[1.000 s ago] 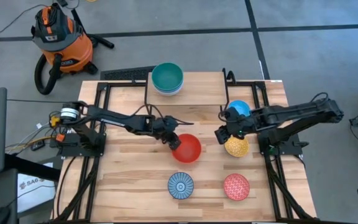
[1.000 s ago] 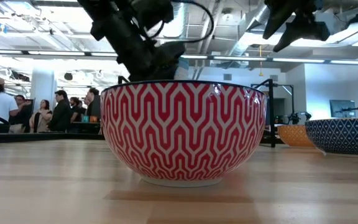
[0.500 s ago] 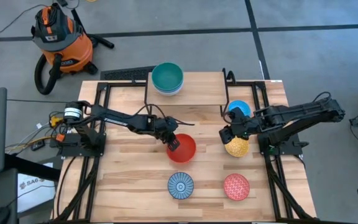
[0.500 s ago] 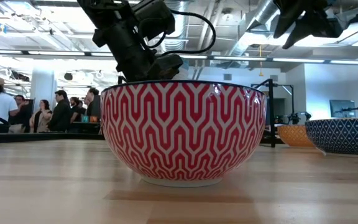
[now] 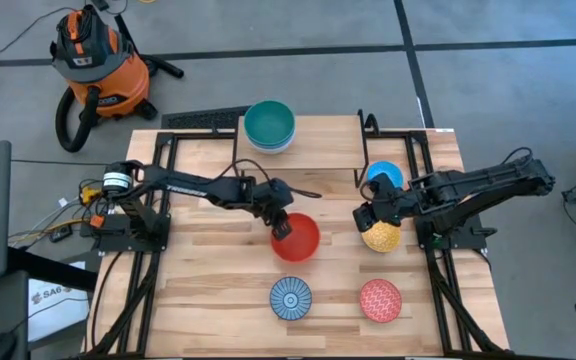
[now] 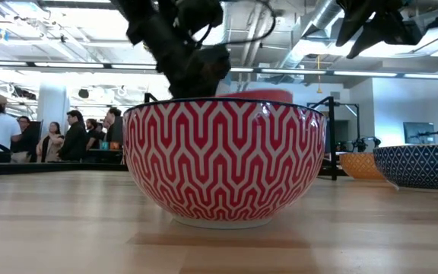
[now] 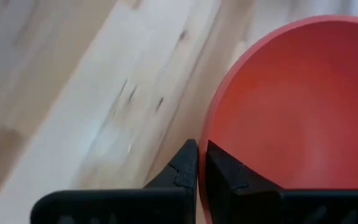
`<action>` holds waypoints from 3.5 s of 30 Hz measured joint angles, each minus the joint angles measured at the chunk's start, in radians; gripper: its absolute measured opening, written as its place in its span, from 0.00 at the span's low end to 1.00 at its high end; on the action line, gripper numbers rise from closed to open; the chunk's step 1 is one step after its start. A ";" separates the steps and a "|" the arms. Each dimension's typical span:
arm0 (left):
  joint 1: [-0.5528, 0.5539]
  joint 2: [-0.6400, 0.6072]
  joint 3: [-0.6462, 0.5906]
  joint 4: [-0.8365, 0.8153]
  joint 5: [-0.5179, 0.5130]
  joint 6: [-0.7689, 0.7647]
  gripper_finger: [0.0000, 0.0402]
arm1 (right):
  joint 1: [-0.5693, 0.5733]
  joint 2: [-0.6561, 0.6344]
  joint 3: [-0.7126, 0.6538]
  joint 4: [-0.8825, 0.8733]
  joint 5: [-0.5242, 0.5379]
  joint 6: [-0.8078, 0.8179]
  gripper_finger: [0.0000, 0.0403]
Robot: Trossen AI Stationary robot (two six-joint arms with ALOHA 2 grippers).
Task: Place and stack bowls onto a shelf
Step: Stack the orange bowl on top of the green bowl on the shelf
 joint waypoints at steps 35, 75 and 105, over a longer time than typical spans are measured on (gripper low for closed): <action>0.250 0.132 0.659 -0.193 0.026 0.407 0.00 | 0.011 -0.120 0.000 0.035 0.103 0.088 0.41; 0.132 0.132 0.659 -0.182 -0.363 0.431 0.00 | -0.384 0.061 0.144 0.217 0.179 -0.751 0.56; 0.167 0.102 0.928 -0.353 -0.396 0.554 0.25 | -0.683 0.097 0.146 0.323 0.001 -0.688 0.06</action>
